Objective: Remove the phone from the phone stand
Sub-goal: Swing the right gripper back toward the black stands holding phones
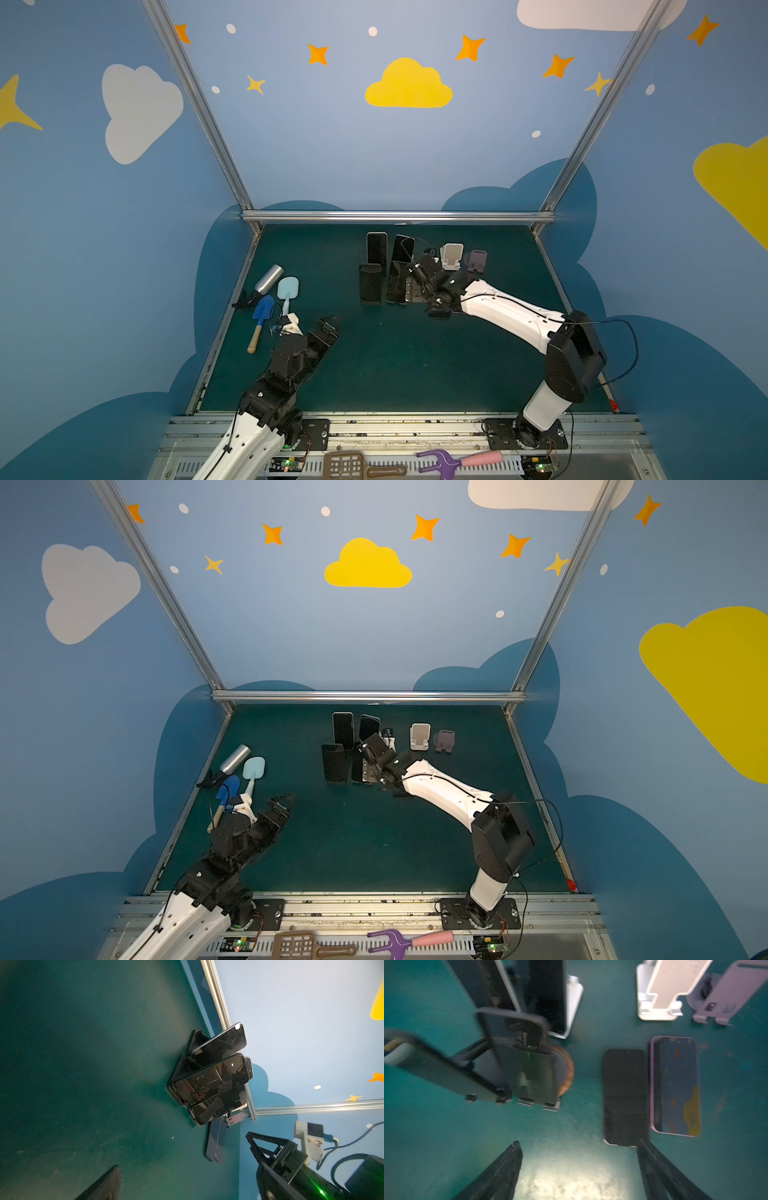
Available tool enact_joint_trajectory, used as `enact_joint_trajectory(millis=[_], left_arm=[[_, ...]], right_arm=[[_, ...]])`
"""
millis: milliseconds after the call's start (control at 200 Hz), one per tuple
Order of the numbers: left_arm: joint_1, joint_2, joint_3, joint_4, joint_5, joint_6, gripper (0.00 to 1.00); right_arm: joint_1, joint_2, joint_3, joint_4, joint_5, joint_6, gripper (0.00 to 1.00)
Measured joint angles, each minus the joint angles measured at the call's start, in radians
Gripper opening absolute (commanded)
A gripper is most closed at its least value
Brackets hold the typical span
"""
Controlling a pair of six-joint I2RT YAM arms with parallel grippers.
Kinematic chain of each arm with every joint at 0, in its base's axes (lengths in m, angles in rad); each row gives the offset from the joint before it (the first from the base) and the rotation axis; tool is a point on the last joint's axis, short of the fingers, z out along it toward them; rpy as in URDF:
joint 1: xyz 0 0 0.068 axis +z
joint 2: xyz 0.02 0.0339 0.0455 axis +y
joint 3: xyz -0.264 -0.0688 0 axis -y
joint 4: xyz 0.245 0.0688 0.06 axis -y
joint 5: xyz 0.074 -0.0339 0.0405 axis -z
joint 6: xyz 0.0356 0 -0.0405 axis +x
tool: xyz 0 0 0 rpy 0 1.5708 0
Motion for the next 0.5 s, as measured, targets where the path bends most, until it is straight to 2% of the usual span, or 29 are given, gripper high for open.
enact_joint_trajectory(millis=[180,501], left_arm=[[0.000,-0.061,-0.017,-0.032,-0.011,-0.012,1.00],[0.000,-0.090,-0.019,-0.053,-0.019,-0.015,1.00]], right_arm=[[0.086,0.096,0.060,0.141,0.148,-0.024,0.92],[0.050,0.239,0.245,0.144,0.218,-0.011,0.93]])
